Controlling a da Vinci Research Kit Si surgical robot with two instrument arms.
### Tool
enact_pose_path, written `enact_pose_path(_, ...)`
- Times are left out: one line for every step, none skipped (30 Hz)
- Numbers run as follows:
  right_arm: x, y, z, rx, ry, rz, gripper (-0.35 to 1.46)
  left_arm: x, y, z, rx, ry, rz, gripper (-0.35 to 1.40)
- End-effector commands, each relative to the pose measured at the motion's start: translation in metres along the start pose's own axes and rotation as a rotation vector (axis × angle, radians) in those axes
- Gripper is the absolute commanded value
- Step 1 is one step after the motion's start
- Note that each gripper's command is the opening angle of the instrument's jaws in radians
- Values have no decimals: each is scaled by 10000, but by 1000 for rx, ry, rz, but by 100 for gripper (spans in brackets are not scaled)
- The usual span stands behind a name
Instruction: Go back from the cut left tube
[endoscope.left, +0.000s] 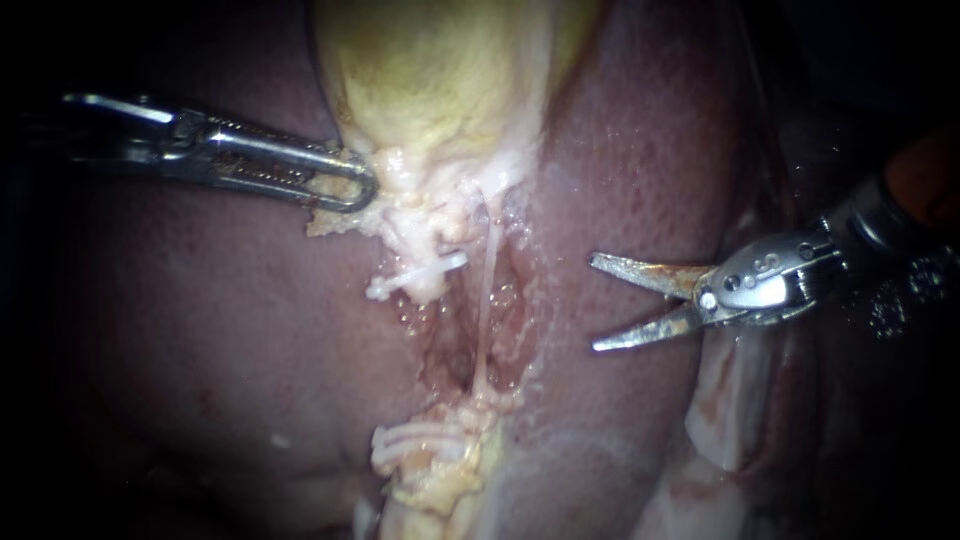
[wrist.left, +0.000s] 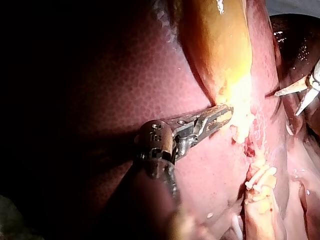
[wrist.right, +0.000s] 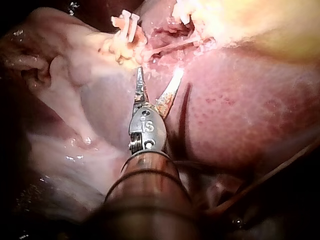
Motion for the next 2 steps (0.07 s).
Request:
enact_pose_path(0,0,0,15,5,0,145,0,0,-1,-1,-1,0,-35)
enact_pose_path(1,0,1,28,10,0,145,0,1,-2,-2,-1,0,-35)
